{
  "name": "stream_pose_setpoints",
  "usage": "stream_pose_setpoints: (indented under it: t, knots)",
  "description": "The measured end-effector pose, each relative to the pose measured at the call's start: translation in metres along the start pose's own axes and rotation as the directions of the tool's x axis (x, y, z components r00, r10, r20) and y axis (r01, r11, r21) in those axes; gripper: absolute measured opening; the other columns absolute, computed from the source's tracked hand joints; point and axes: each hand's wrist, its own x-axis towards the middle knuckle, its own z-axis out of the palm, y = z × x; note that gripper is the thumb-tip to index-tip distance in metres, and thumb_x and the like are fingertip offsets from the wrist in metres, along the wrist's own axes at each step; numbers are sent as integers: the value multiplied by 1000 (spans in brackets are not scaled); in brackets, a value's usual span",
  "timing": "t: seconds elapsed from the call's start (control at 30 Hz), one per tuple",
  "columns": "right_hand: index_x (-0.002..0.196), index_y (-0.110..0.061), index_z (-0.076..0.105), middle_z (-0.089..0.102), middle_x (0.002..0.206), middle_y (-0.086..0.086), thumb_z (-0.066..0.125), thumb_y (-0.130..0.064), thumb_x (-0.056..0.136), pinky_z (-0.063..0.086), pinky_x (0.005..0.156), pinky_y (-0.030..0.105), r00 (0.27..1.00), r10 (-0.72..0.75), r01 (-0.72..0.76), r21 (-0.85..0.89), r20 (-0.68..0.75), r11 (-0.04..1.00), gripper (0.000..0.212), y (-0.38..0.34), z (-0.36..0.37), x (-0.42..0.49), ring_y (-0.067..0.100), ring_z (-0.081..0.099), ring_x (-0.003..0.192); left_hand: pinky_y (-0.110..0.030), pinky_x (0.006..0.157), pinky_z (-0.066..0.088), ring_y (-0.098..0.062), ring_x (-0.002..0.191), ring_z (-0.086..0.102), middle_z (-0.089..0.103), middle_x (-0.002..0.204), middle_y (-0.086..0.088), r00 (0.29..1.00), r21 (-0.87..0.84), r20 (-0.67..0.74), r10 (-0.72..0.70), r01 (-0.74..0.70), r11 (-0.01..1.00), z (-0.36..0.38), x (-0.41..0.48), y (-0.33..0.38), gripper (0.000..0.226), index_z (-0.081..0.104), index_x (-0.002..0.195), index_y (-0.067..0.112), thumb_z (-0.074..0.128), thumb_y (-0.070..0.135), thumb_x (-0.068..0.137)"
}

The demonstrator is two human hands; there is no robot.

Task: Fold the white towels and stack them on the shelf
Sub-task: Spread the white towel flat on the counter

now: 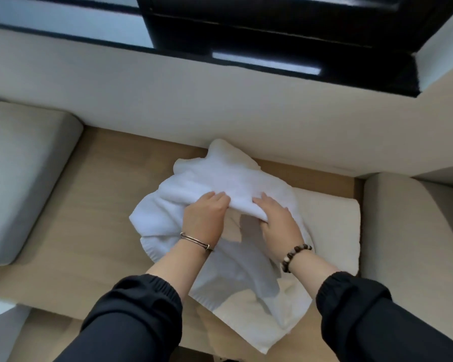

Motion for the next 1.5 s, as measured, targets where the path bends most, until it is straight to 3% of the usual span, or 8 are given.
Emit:
stream_pose_setpoints:
  t: [0.23, 0.47, 0.6, 0.77, 0.87, 1.07, 1.17, 1.5]
  knots:
    - [130, -13, 57, 54, 138, 6, 48, -6, 95, 36, 100, 24, 974, -32, 97, 284, -226, 954, 37, -68, -120, -23, 21, 47, 128, -18, 31, 31, -21, 35, 51, 54, 45, -1, 988, -22, -156, -9, 5, 1000, -122, 61, 52, 31, 67, 61, 12, 81, -9, 44]
    - [132, -18, 55, 61, 125, -3, 46, -14, 99, 44, 100, 28, 941, -72, 236, 492, -330, 838, 34, -126, -215, -75, 9, 55, 117, -32, 58, 32, -40, 72, 60, 67, 76, -17, 987, -324, -118, -107, 63, 944, -223, 91, 109, 13, 67, 87, 6, 56, 12, 90]
    - [123, -33, 55, 61, 112, -21, 47, -16, 99, 41, 81, 3, 893, -97, 331, 495, -439, 803, 30, -142, -259, -120, -9, 56, 104, -36, 63, 43, -31, 73, 60, 67, 75, -12, 992, -544, -116, -58, -14, 839, -267, 92, 147, 13, 69, 87, 4, 58, 10, 90]
    - [122, -33, 58, 61, 112, -20, 48, -18, 99, 42, 77, 2, 859, -57, 354, 509, -509, 784, 29, -141, -308, -175, -14, 55, 101, -34, 59, 48, -13, 51, 54, 59, 62, 4, 999, -703, -26, 33, -42, 710, -304, 91, 200, 13, 70, 84, 9, 60, 13, 91]
    - [100, -43, 60, 63, 96, -22, 50, -20, 98, 44, 71, 5, 808, 28, 328, 489, -588, 808, 25, -128, -335, -210, -12, 59, 88, -36, 59, 51, -20, 51, 58, 64, 65, -5, 991, -737, 19, 135, -77, 672, -316, 91, 241, 12, 69, 84, 10, 61, 15, 91]
    - [98, -14, 67, 67, 94, 0, 49, -6, 95, 48, 78, 23, 654, 286, 212, 533, -700, 819, 21, -70, -383, -276, 13, 61, 90, -20, 43, 40, -12, 38, 45, 55, 54, 2, 953, -825, 128, 275, -51, 562, -310, 86, 347, 13, 67, 77, 11, 68, 19, 86]
    - [96, -9, 67, 66, 91, 2, 46, -9, 96, 44, 67, 10, 582, 338, 139, 500, -739, 855, 20, -30, -404, -316, 12, 59, 83, -18, 41, 36, -8, 39, 38, 46, 49, 6, 917, -845, 188, 353, -33, 534, -298, 78, 409, 13, 67, 81, 8, 68, 20, 87]
    - [100, -2, 66, 67, 99, 18, 53, -22, 95, 40, 72, 23, 300, 598, -97, 600, -744, 794, 24, 129, -463, -512, 32, 61, 95, -28, 52, 31, -9, 47, 33, 38, 51, 2, 647, -741, 214, 732, -380, 553, -235, 13, 652, 49, 47, 56, 9, 53, 39, 93]
